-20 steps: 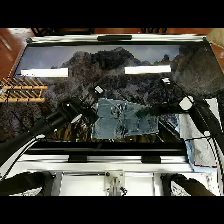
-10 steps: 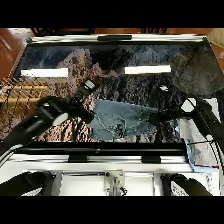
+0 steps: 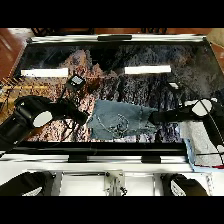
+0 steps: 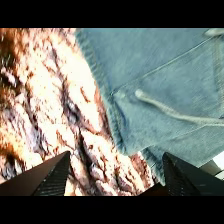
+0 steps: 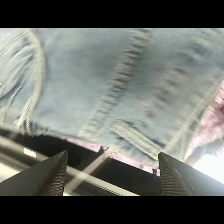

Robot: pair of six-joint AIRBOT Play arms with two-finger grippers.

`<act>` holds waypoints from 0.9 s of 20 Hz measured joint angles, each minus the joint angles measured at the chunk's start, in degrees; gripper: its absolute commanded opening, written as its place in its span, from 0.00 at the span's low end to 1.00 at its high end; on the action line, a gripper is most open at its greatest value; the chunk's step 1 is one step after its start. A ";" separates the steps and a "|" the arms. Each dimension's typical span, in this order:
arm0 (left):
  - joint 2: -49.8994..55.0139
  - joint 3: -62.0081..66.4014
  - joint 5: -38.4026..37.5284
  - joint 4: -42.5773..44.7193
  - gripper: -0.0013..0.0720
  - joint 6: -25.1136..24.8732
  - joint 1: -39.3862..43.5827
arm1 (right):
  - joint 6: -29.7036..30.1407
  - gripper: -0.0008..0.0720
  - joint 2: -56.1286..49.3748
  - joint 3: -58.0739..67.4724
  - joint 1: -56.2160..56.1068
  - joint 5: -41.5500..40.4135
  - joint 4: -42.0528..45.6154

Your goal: Fold the shirts.

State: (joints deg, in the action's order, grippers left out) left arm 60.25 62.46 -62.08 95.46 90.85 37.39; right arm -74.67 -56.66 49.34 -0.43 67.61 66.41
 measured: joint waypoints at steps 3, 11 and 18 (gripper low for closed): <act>2.25 0.02 -1.55 -0.81 0.94 0.57 -1.33 | -3.34 0.94 -5.38 0.00 6.47 -0.66 -3.08; 6.69 0.02 -10.25 -5.79 0.76 6.51 -7.56 | -0.35 0.94 -23.06 0.02 17.55 -0.98 -18.32; 7.10 0.04 -11.37 -8.87 0.76 7.34 -8.85 | 1.88 0.94 -27.82 0.04 18.10 -2.14 -19.28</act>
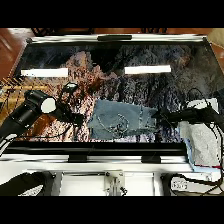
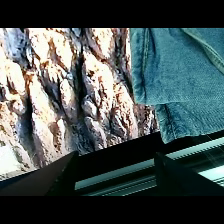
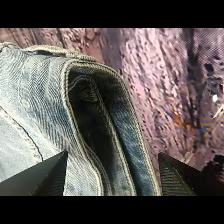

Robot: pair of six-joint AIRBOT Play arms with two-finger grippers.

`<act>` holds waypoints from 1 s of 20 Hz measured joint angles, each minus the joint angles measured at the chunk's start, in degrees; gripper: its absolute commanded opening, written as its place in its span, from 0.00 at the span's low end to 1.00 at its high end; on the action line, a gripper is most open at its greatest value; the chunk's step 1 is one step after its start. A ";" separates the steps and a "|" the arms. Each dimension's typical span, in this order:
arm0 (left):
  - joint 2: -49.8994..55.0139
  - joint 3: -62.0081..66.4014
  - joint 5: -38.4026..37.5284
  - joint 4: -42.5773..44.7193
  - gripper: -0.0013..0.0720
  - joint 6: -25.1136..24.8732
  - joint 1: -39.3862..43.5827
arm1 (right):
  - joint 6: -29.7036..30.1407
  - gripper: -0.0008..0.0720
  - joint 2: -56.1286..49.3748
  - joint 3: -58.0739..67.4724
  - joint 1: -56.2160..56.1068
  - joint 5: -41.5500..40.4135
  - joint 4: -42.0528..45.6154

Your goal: Fold the shirts.

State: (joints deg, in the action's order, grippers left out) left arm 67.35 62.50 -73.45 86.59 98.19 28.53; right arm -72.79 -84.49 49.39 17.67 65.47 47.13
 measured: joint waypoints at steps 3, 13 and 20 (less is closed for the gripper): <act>0.00 0.00 -0.07 -1.49 0.76 0.17 -0.11 | 0.15 0.94 -0.79 0.04 -1.81 0.13 0.59; 0.00 2.25 -0.55 -2.60 0.76 0.66 -0.17 | 3.41 0.16 -2.97 0.92 -8.83 -1.53 -0.72; 0.00 2.75 0.63 -2.62 0.76 0.68 -0.17 | 6.58 0.16 7.41 17.16 -8.48 -0.07 -6.23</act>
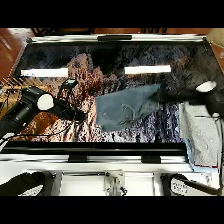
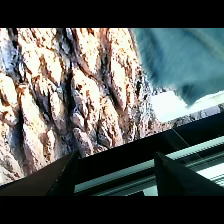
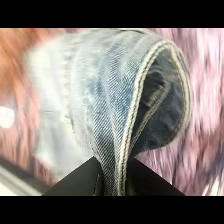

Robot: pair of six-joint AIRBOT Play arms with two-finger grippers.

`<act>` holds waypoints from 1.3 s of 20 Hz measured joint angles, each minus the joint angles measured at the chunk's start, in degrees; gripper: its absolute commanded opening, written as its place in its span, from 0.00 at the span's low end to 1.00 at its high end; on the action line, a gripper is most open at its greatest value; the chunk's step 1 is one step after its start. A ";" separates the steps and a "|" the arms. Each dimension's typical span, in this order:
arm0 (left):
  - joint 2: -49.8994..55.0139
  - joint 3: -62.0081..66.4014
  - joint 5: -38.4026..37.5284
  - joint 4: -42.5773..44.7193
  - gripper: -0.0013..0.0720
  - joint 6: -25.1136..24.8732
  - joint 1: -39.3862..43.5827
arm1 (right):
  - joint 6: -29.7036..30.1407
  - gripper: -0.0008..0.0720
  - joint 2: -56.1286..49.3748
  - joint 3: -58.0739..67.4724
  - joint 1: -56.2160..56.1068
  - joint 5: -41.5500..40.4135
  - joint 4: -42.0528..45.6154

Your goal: Fold the shirts.

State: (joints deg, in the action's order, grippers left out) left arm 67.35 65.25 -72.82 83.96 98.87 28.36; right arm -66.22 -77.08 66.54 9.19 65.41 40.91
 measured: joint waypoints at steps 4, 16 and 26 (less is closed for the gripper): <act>-0.07 0.04 1.14 0.00 0.76 -0.02 0.00 | -6.62 0.16 4.55 11.91 0.07 0.87 9.70; -0.46 0.07 1.66 -0.22 0.76 -0.52 0.00 | -20.17 0.16 7.23 28.81 14.73 13.99 40.81; -0.46 0.07 1.75 -0.44 0.76 -0.61 0.00 | -24.00 0.16 7.98 29.46 31.10 17.66 35.95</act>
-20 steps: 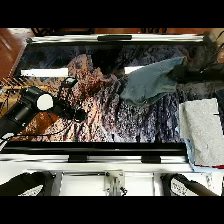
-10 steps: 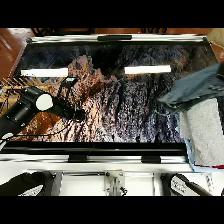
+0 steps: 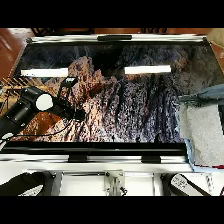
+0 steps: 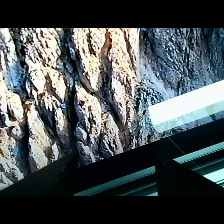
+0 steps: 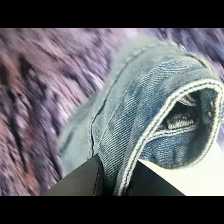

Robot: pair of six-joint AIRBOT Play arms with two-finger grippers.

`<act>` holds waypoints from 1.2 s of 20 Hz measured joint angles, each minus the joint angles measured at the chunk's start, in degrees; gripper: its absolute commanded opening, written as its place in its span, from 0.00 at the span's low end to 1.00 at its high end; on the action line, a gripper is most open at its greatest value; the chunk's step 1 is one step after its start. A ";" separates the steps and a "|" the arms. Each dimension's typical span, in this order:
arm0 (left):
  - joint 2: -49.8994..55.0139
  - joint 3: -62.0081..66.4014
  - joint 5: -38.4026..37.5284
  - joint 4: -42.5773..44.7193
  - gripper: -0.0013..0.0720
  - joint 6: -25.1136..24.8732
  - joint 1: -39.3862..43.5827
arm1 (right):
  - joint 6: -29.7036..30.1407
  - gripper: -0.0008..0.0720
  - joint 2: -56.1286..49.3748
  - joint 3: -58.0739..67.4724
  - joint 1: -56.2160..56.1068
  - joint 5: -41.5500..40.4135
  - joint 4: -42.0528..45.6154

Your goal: Fold the shirts.

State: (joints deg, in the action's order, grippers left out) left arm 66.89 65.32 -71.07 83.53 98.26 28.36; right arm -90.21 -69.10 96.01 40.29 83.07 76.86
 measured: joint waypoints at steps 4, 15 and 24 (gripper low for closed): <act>0.00 0.00 0.07 0.00 0.76 0.00 0.00 | 1.60 0.16 2.27 0.04 1.90 9.62 6.23; 0.00 0.00 0.09 -0.04 0.76 -0.02 0.00 | 0.72 0.16 11.93 -23.26 13.42 14.86 19.12; 0.00 0.22 0.02 -1.01 0.75 -0.04 0.00 | -1.49 0.78 15.93 -38.51 17.88 6.36 14.36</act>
State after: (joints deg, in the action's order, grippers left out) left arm 66.89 65.54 -71.05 82.52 98.21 28.36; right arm -91.70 -53.17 57.49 58.17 89.43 91.22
